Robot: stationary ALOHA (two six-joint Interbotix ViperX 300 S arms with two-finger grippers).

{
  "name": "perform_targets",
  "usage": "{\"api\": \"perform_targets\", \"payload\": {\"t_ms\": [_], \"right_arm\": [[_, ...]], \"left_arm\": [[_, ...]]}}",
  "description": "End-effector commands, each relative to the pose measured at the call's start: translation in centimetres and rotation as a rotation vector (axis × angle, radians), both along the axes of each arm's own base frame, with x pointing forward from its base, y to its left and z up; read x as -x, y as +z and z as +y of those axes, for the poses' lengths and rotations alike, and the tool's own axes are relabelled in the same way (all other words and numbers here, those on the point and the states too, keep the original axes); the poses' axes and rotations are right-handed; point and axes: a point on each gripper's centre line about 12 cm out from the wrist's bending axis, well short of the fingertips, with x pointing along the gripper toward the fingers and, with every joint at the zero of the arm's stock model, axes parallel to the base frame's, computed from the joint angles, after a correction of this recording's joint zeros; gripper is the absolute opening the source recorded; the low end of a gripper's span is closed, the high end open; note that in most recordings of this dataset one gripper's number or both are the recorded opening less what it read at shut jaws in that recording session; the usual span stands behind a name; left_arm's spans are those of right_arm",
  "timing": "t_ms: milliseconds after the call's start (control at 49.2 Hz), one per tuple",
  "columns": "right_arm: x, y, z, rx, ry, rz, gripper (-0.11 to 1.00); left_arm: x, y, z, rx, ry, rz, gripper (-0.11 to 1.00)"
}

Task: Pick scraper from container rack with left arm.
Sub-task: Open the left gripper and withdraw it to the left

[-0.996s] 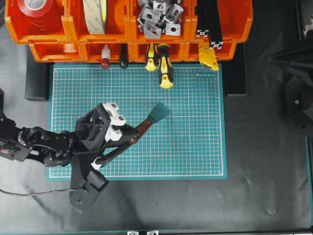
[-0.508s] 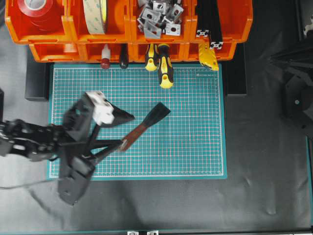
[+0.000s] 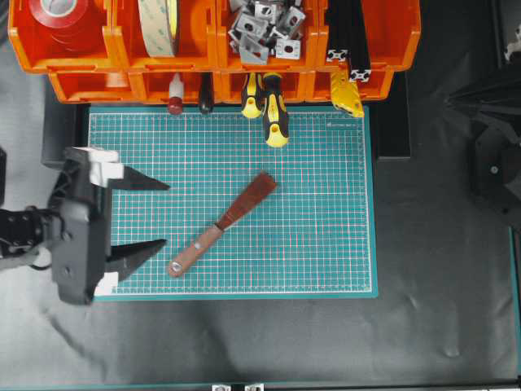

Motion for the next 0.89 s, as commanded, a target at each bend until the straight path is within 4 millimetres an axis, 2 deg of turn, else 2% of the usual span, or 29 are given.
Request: {"api": "perform_targets", "payload": {"t_ms": [0,183,589,711,874], "right_arm": [[0.0,1.4,0.0,-0.001,-0.001,-0.029,-0.01],[0.0,1.4,0.0,-0.001,-0.001,-0.031,-0.01],[0.1,1.5,0.0,0.005,-0.003,-0.037,-0.01],[0.1,1.5,0.0,0.004,-0.001,-0.037,-0.01],[0.1,1.6,0.0,0.002,-0.003,-0.038,-0.01]], "left_arm": [[1.0,1.1,0.5,0.103,0.056,-0.048,0.88],[4.0,1.5,2.0,0.251,0.135,-0.097,0.87],[12.7,5.4,6.7,0.35,0.081,-0.353,0.87],[13.7,6.1,7.3,0.357,0.068,-0.397,0.87],[13.9,5.8,7.4,0.338,0.059,-0.395,0.87]]}}
